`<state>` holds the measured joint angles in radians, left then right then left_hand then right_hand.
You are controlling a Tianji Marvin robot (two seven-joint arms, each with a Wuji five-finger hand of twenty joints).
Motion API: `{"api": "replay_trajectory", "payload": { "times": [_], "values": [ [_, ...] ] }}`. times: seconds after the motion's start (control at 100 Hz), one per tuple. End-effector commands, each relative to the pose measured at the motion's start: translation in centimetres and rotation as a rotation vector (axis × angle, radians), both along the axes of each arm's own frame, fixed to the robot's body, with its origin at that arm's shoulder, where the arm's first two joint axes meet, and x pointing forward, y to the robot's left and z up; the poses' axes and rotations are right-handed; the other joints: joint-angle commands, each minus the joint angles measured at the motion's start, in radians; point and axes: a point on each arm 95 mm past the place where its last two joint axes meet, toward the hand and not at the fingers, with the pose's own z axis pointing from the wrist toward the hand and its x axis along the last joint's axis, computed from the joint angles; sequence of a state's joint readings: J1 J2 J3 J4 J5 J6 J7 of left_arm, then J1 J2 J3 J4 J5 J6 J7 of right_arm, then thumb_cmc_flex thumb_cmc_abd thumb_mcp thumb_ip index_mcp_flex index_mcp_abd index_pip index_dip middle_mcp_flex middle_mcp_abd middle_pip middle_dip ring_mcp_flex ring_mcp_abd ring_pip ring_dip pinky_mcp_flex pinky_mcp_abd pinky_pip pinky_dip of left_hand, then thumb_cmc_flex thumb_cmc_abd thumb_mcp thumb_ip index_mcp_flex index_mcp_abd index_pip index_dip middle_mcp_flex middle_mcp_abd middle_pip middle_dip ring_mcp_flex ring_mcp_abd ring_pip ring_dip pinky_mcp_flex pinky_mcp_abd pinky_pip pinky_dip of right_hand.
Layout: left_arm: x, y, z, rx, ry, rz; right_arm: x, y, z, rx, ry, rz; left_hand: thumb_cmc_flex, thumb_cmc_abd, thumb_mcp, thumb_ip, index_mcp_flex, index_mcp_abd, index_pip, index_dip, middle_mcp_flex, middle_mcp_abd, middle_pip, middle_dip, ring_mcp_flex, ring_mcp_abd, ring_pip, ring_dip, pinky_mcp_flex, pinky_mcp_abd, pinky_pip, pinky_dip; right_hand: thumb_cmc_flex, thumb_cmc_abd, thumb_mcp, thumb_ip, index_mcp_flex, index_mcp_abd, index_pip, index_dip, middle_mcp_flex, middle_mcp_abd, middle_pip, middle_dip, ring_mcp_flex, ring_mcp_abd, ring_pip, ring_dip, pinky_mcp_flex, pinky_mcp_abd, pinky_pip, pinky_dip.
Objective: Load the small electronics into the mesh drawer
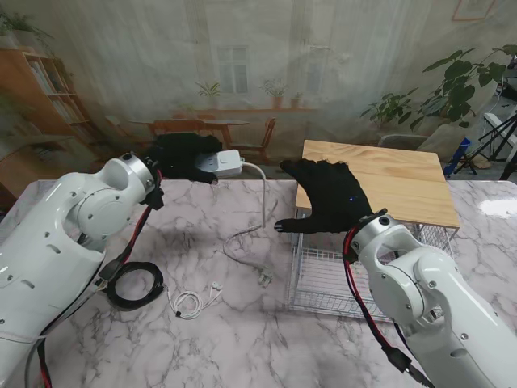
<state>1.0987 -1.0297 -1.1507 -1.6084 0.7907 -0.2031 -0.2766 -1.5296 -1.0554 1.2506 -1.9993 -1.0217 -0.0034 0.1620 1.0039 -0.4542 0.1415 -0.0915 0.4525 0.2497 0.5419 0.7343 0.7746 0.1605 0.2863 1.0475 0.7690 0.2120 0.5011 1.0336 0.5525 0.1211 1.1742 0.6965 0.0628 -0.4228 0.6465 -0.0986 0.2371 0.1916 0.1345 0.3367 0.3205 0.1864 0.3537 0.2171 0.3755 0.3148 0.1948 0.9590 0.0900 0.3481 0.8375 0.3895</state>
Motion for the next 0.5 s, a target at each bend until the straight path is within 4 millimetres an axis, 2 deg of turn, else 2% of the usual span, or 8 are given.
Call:
{"api": "replay_trajectory", "payload": {
  "times": [0.0,0.25,0.49],
  "values": [
    [-0.1,-1.5,0.6,-0.018,0.005,-0.023,0.6,0.1,-0.1,-0.004,0.009,-0.014,0.244,0.062,0.264,0.123,0.044,-0.159,0.085,0.055,0.046,-0.062,0.028,0.029,0.078,-0.038,0.104,0.036,0.040,-0.117,0.025,0.019,-0.057,-0.052,0.034,-0.035,-0.042,0.048,-0.053,-0.027,-0.037,0.027,0.016,0.004,0.000,-0.007,-0.004,0.027,-0.006,0.019,-0.019,0.008],
    [-0.6,-4.2,0.9,-0.026,0.025,-0.089,2.1,1.3,0.8,-0.039,0.006,-0.039,0.241,0.061,0.266,0.124,0.045,-0.159,0.086,0.055,0.048,-0.062,0.028,0.028,0.079,-0.038,0.105,0.034,0.043,-0.117,0.023,0.019,-0.053,-0.087,0.051,-0.040,-0.056,0.061,-0.089,-0.027,-0.064,0.059,0.009,0.000,-0.001,-0.001,-0.006,0.039,-0.011,0.026,-0.028,0.006],
    [-0.9,-5.2,0.8,-0.009,0.038,-0.120,3.2,2.6,2.2,-0.077,0.006,-0.028,0.240,0.063,0.265,0.123,0.043,-0.159,0.088,0.055,0.046,-0.060,0.027,0.027,0.079,-0.039,0.107,0.033,0.046,-0.117,0.022,0.019,-0.045,-0.113,0.066,-0.045,-0.038,0.055,-0.089,-0.006,-0.082,0.055,0.002,-0.005,-0.015,0.012,-0.023,0.024,-0.027,0.032,-0.044,0.000]
  ]
}}
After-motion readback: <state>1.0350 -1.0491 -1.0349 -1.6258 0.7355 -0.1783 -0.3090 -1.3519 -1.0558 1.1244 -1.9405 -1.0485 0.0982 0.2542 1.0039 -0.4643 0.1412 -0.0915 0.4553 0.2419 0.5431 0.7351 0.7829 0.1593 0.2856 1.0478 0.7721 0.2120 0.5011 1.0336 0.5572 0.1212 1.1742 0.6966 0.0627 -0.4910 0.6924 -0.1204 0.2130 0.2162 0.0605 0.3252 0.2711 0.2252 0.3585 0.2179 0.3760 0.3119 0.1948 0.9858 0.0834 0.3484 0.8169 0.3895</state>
